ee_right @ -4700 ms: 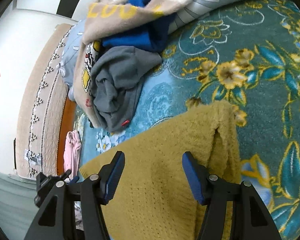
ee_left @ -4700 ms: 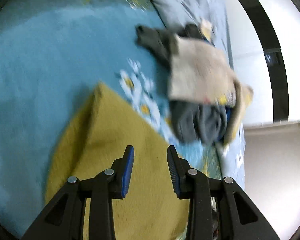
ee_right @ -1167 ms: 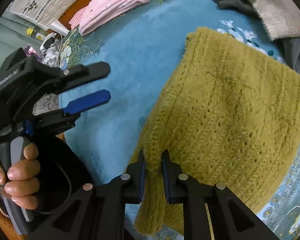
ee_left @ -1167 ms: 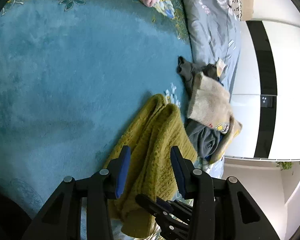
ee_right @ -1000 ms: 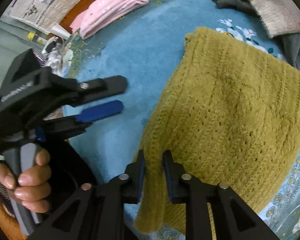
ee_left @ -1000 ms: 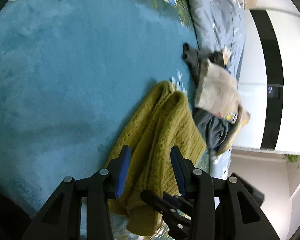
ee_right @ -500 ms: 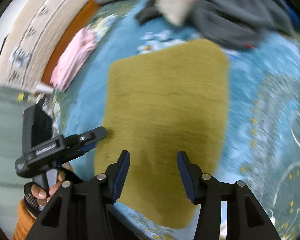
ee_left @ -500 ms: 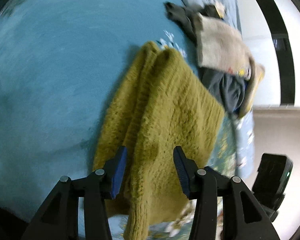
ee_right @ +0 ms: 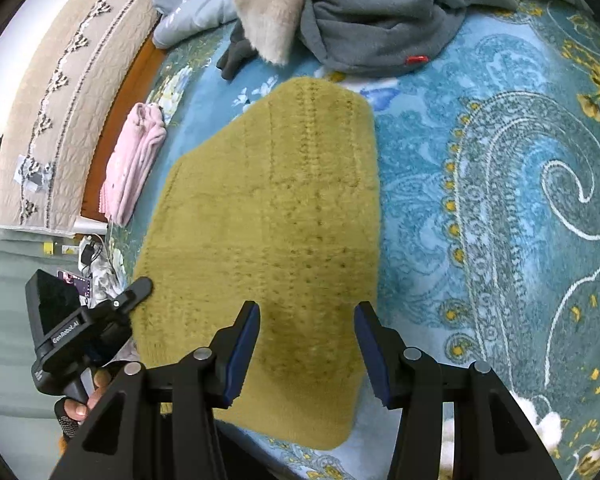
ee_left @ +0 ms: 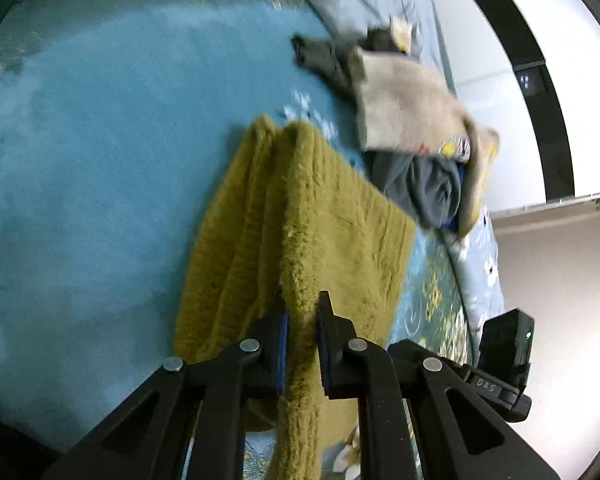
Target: Fold clothes
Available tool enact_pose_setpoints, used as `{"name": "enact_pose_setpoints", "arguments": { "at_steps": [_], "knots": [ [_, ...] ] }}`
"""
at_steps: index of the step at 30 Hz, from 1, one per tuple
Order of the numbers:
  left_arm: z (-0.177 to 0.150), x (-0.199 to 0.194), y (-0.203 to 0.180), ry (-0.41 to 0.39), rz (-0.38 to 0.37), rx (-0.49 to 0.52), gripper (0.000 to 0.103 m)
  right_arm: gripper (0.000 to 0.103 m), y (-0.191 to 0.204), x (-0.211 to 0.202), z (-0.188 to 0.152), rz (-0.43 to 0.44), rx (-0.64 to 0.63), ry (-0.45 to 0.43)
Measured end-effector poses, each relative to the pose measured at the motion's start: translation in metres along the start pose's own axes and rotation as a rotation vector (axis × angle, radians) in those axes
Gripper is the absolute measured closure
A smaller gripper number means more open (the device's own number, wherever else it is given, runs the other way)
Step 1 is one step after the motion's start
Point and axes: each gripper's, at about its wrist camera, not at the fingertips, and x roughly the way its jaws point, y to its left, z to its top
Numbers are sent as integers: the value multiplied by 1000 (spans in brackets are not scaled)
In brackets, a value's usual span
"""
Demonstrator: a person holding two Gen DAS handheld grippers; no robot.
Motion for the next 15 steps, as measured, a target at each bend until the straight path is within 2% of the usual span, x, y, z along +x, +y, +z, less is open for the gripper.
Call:
{"name": "enact_pose_setpoints", "arguments": {
  "at_steps": [5, 6, 8, 10, 15],
  "knots": [
    [5, 3, 16, -11, 83, -73, 90, 50, -3, 4, -5, 25, -10, 15],
    [6, 6, 19, -5, 94, -82, 90, 46, -4, 6, -7, 29, -16, 22],
    [8, 14, 24, 20, 122, -104, 90, 41, -9, 13, -11, 36, -4, 31],
    [10, 26, 34, 63, 149, -146, 89, 40, -16, 21, -16, 52, 18, 37],
    [11, 36, 49, 97, 173, -210, 84, 32, -39, 32, -31, 155, 119, 45]
  ]
}}
